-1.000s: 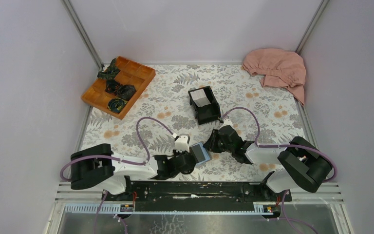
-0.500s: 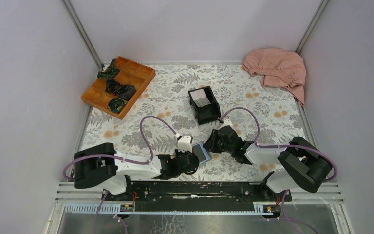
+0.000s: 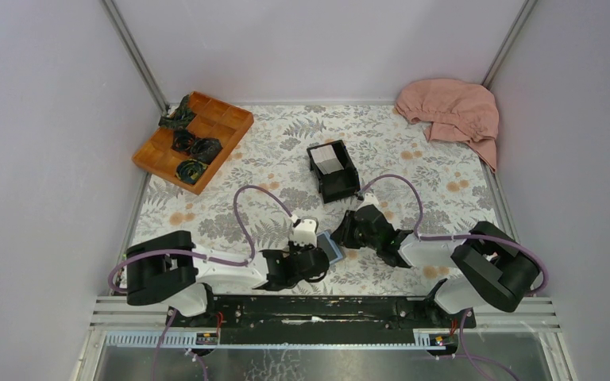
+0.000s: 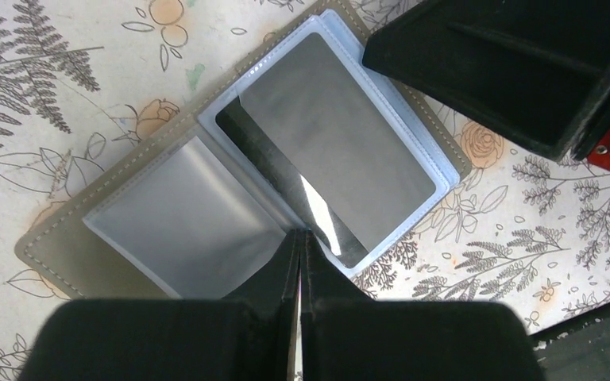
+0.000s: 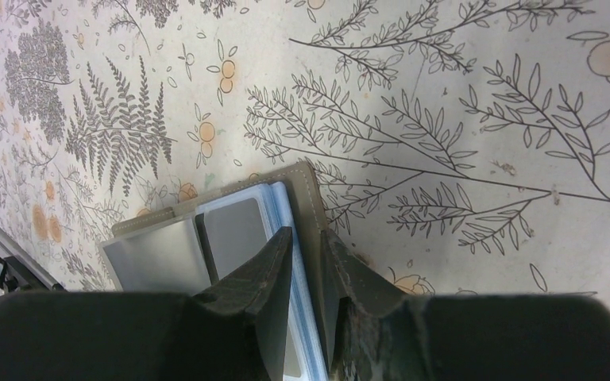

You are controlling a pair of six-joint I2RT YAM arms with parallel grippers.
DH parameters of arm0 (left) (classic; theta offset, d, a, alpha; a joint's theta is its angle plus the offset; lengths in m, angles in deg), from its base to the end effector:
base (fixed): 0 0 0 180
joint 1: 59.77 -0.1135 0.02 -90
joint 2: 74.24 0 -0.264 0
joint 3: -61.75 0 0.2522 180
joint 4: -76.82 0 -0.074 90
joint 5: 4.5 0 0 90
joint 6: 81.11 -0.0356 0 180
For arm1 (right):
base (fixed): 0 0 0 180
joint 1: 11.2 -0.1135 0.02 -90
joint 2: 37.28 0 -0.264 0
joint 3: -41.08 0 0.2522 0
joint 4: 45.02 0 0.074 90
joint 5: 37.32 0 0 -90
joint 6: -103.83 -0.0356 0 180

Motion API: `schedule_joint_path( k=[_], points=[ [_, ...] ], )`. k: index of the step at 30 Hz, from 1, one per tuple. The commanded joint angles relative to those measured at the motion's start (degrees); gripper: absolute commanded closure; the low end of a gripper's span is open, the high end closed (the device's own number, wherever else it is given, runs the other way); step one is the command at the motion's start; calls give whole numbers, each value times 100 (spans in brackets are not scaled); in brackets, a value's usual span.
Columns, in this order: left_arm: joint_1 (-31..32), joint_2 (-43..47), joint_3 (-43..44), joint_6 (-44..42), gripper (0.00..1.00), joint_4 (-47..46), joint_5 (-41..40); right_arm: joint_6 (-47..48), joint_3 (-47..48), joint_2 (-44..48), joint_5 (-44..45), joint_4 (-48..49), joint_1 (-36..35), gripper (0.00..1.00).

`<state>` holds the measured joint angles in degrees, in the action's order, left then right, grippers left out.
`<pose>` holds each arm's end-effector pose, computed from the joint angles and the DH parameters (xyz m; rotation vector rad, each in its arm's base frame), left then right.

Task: Put the credit cards into the card holder
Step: Insert the credit card into the card holder.

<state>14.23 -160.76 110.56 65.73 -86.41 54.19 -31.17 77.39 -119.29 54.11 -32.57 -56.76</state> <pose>0.0906 -0.2488 0.1378 0.1431 2.3739 -0.4138 0.1764 0.1787 0.1344 0.0042 2.2876 0.8579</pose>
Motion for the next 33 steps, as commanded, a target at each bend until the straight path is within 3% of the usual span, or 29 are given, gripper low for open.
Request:
schedule_joint_path(
  k=[1,17,33],
  points=[
    [-226,-114,25,-94,100,-133,-257,46,-13,-359,27,-469,-142,73],
    [-1192,-76,-308,-428,100,-716,-277,127,615,-1091,116,-370,-163,73],
    [-2437,-122,-228,-1192,100,-1076,33,370,1989,-2262,161,-618,-162,73]
  ],
)
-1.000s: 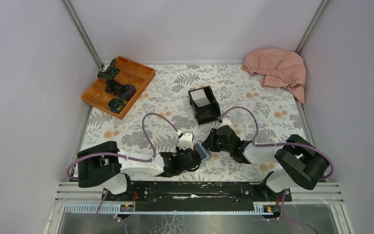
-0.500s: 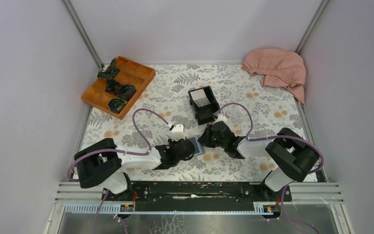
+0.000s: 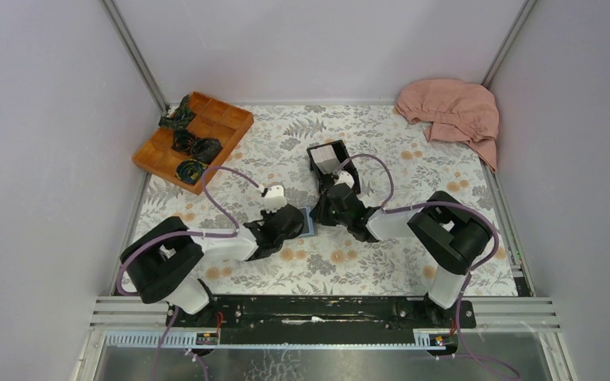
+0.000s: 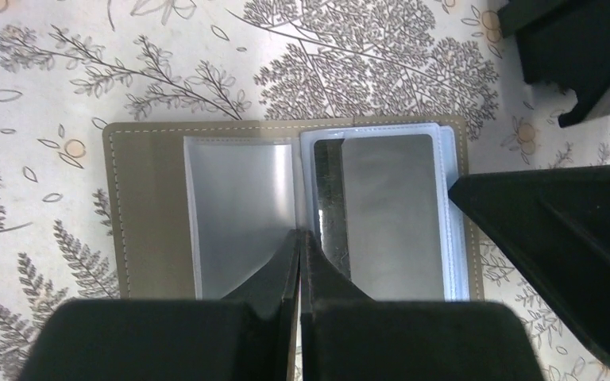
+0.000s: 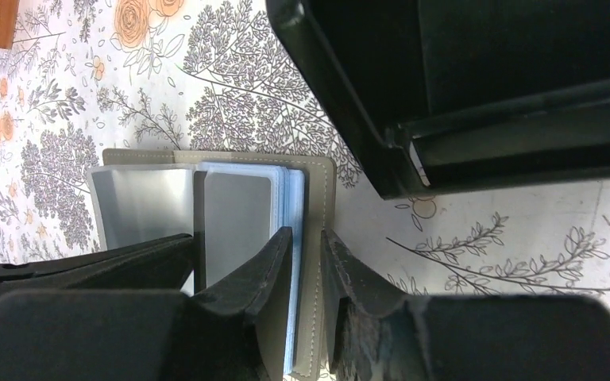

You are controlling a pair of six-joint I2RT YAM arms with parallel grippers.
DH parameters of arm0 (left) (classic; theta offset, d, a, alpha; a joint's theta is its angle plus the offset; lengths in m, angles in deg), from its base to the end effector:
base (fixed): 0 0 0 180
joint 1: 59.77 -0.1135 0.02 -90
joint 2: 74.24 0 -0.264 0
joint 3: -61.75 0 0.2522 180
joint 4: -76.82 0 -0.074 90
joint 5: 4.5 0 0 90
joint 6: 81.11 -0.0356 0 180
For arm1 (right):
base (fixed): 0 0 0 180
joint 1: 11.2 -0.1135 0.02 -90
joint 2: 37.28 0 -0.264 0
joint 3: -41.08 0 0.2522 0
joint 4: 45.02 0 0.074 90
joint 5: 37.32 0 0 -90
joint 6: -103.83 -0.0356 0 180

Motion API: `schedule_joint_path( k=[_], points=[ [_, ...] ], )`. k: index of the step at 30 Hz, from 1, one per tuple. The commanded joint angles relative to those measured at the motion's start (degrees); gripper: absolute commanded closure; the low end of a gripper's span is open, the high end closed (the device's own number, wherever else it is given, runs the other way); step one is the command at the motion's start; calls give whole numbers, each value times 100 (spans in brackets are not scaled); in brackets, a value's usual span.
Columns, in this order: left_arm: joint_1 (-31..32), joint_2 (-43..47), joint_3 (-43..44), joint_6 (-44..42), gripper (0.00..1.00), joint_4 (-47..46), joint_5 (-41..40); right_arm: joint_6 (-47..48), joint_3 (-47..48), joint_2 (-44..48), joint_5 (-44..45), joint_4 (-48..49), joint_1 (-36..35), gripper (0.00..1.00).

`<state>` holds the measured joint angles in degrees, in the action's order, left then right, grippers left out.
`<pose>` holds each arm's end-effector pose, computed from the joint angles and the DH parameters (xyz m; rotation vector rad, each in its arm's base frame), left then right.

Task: Put the credit cards into the card holder
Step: Insert the credit card into the card holder.

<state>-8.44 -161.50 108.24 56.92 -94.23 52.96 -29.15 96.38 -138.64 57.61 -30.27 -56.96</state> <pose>0.1809 -0.1954 0.1332 -0.1771 2.2708 -0.2056 0.2398 0.2418 0.1338 -0.0001 2.2285 0.8073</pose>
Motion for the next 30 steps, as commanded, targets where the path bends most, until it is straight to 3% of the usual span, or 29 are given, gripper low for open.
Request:
schedule_joint_path(
  k=[1,7,12,30],
  points=[
    [-203,-6,13,-332,100,-255,148,186,106,-325,-178,-869,-144,73],
    [-211,486,-43,-274,97,17,71,363,62,26,8,-1049,-139,69],
    [-211,1008,-62,-220,84,227,7,608,96,430,116,-1332,-138,65],
    [-164,1064,-245,-107,83,316,103,1206,577,1158,116,-2050,-137,61]
  ],
)
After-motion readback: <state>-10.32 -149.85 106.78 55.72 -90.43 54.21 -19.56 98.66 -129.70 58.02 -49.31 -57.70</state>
